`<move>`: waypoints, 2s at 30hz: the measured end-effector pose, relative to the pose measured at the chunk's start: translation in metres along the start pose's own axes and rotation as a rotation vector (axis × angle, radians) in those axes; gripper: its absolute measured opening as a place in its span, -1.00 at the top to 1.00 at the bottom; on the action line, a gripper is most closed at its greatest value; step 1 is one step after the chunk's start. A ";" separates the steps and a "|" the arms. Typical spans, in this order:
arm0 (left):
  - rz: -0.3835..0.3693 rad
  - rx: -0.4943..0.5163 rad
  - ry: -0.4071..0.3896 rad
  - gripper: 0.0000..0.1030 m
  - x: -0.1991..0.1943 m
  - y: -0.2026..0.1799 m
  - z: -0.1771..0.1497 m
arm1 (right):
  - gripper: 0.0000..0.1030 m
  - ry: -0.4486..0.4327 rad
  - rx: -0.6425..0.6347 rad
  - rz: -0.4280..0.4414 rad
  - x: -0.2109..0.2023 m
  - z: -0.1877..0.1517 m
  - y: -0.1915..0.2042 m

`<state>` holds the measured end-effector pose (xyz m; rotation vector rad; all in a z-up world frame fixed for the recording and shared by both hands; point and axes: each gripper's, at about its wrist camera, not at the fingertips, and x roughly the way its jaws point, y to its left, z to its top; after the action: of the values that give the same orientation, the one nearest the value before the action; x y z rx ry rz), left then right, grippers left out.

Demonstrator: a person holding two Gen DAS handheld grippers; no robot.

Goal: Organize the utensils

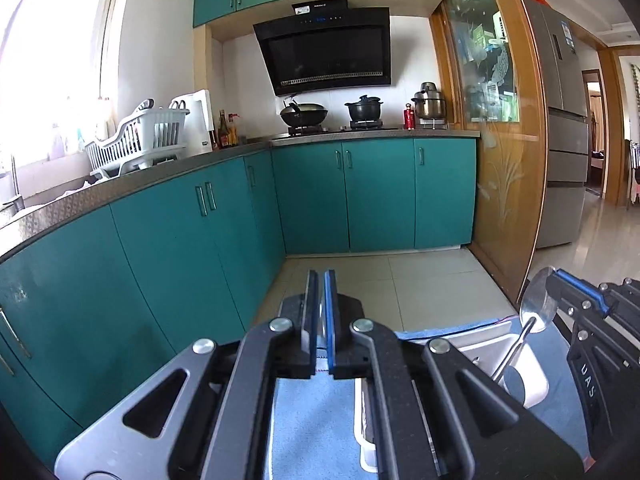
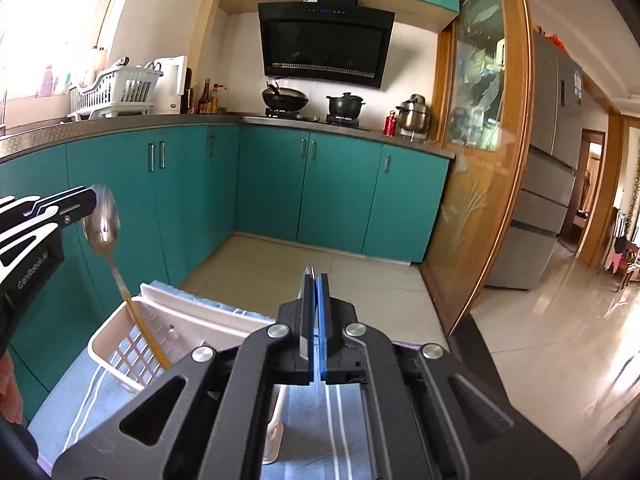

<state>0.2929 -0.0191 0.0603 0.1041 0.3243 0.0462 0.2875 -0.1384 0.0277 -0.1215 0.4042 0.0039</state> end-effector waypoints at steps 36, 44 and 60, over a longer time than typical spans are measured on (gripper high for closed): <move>-0.114 0.040 0.280 -0.75 -0.156 -0.006 -0.158 | -0.41 0.381 0.249 0.124 -0.130 -0.169 -0.024; -0.083 -0.052 0.400 -0.75 -0.142 0.020 -0.176 | -0.41 0.413 0.210 0.143 -0.124 -0.171 -0.008; -0.061 -0.096 0.535 -0.75 -0.114 0.047 -0.207 | 0.23 0.608 0.142 0.194 -0.065 -0.186 0.030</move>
<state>0.1175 0.0403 -0.0939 -0.0159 0.8583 0.0280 0.1534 -0.1296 -0.1200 0.0625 1.0200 0.1318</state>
